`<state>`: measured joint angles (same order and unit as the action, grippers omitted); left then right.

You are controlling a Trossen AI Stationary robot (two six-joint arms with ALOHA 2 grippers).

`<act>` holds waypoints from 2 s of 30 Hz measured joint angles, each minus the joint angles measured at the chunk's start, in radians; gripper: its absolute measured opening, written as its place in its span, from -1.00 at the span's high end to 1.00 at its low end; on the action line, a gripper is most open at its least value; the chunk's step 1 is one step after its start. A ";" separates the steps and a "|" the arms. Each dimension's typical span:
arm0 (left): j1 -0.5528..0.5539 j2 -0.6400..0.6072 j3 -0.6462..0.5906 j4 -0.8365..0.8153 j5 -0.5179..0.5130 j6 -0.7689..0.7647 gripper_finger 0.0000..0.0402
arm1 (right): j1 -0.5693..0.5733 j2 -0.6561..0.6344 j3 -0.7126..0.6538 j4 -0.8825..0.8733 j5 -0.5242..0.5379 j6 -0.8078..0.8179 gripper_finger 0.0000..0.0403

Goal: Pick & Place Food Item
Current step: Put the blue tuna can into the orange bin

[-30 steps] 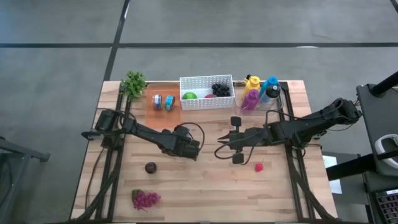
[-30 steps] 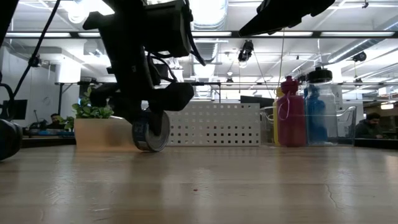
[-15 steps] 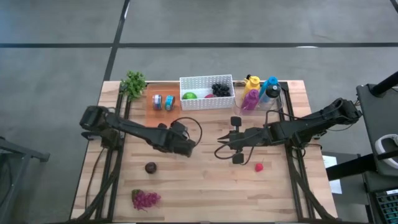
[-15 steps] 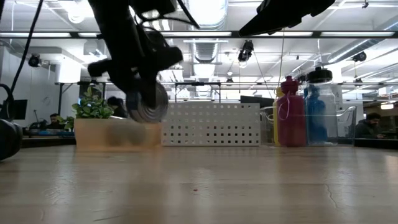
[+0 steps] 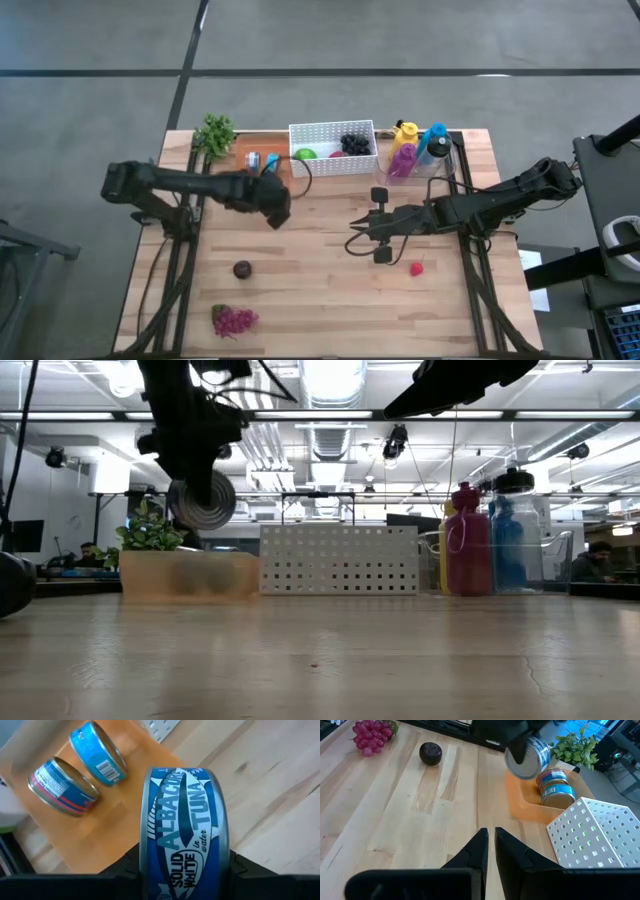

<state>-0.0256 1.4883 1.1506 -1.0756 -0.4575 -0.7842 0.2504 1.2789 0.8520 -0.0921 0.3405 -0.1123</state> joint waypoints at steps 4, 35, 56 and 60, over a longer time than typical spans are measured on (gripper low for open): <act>0.101 -0.013 -0.028 0.007 0.068 0.165 0.35 | 0.000 0.000 0.000 0.000 0.000 0.000 0.86; 0.393 -0.012 -0.177 0.200 0.274 0.864 0.35 | 0.000 0.000 0.000 0.000 0.000 0.000 0.86; 0.395 -0.012 -0.272 0.275 0.294 0.856 0.35 | 0.000 0.000 0.000 0.000 0.000 0.000 0.86; 0.395 -0.012 -0.272 0.277 0.298 0.855 0.35 | 0.000 0.000 0.000 0.000 0.000 0.000 0.86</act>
<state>0.3691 1.4765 0.8783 -0.7984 -0.1599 0.0708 0.2501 1.2789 0.8520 -0.0921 0.3405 -0.1123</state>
